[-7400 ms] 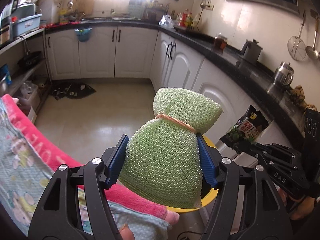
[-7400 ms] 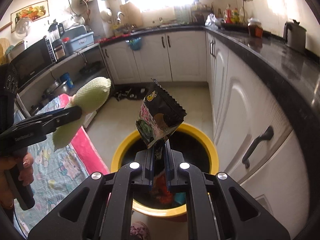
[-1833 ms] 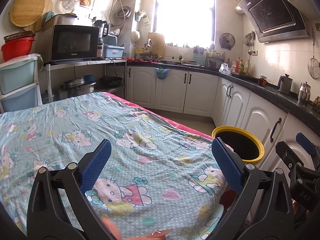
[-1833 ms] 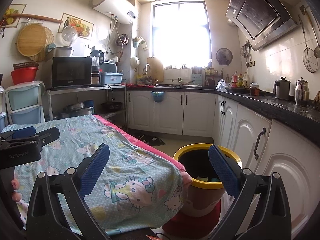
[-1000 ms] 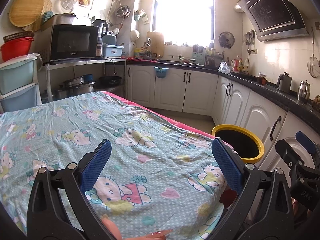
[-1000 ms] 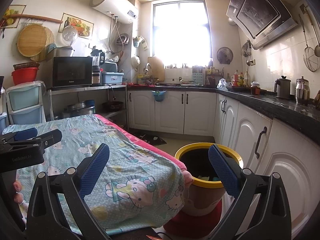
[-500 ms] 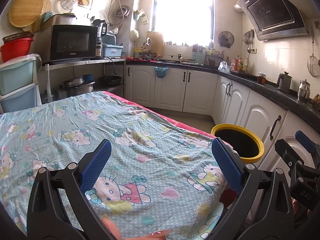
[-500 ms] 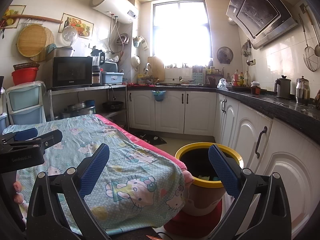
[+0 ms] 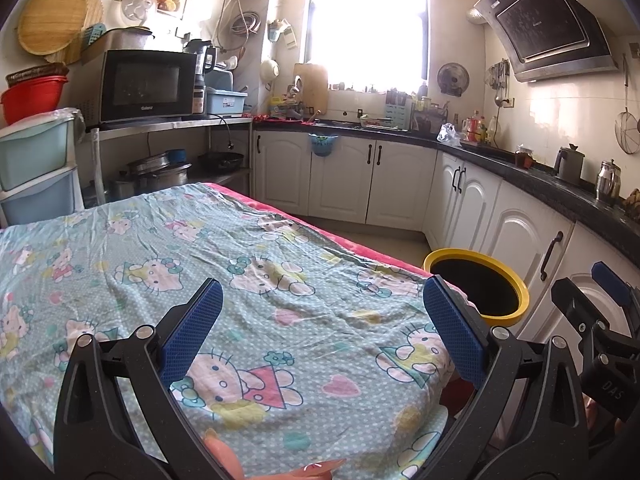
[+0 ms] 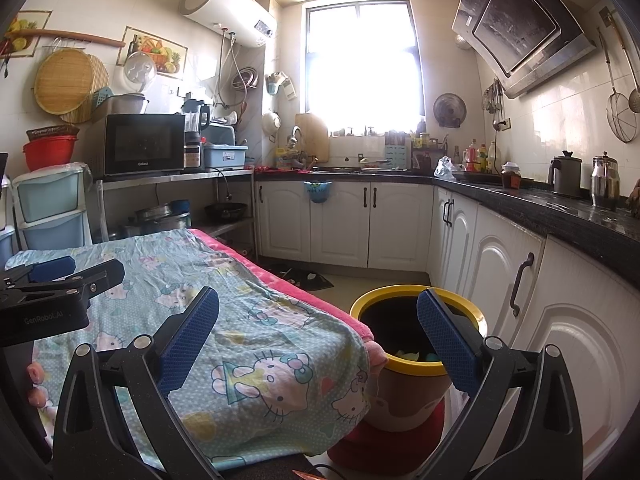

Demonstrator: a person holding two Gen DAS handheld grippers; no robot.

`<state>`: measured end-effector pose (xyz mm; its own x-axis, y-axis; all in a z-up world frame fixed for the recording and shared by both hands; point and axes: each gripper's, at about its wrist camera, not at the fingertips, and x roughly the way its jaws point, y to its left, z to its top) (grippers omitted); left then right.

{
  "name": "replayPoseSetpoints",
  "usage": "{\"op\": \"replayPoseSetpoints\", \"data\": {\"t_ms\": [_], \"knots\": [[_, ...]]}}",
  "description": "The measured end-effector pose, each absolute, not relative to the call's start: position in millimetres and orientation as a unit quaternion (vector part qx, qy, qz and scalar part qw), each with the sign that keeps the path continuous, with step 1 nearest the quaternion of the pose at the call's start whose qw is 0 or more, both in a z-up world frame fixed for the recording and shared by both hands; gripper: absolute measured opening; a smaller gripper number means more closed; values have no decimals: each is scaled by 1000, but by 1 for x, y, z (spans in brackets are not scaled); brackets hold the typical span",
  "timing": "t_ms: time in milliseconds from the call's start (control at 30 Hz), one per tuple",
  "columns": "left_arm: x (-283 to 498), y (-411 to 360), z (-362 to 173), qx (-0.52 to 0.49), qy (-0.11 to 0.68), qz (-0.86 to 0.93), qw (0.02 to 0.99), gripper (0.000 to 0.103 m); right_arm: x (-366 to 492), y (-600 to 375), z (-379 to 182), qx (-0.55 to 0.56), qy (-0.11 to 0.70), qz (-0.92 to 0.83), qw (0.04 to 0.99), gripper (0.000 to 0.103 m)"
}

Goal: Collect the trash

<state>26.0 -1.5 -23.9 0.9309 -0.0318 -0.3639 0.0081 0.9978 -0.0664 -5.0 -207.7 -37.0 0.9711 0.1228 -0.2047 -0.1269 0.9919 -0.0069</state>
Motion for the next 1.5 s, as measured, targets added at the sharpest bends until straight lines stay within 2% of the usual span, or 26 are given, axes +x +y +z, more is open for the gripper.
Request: {"op": "replayPoseSetpoints", "data": {"t_ms": [833, 1200, 1500], "knots": [[25, -1, -25, -31, 186, -11, 982, 92, -6, -203, -37, -7, 108, 63, 992, 97], [32, 4, -28, -32, 213, 7, 976, 92, 4, -200, -34, -8, 131, 67, 989, 97], [24, 53, -15, -88, 233, 72, 966, 92, 14, -172, -17, -39, 113, 122, 985, 97]]}}
